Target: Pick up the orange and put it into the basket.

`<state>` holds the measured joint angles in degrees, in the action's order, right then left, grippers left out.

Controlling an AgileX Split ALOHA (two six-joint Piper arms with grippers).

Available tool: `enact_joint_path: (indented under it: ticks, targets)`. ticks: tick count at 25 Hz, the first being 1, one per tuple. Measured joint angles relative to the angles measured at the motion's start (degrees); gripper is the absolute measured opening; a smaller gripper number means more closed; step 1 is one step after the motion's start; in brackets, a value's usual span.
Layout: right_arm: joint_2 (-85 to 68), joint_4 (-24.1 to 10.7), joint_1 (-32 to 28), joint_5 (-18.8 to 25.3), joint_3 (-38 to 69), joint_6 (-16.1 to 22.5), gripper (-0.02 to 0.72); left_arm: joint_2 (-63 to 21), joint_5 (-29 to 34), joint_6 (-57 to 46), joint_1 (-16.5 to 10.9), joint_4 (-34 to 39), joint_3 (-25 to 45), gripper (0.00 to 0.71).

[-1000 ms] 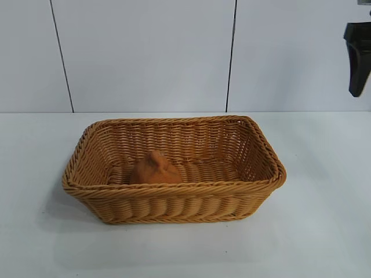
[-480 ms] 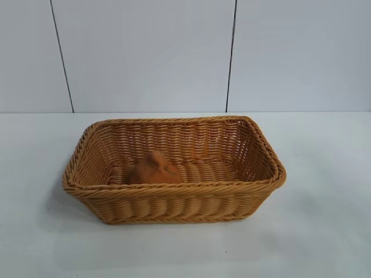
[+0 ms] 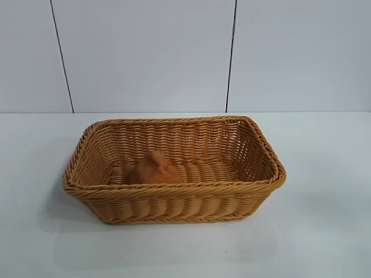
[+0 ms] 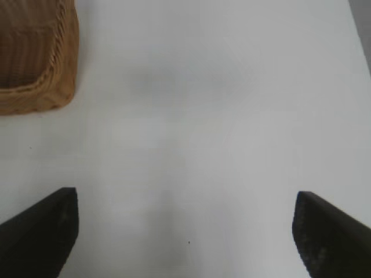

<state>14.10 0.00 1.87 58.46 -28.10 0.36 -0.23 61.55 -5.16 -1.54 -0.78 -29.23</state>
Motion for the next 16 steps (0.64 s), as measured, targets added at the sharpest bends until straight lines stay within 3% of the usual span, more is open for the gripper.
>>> enact_joint_path:
  ticks: [6,16]
  targets:
    - [-13.8,0.0,0.1,0.1,0.1,0.0,0.694,0.0,0.0,0.0,0.0,0.0,0.0,0.579]
    - [-14.4,-0.5,2.2,0.1,0.2,0.0,0.694,0.0,0.0,0.0,0.0,0.0,0.0,0.579]
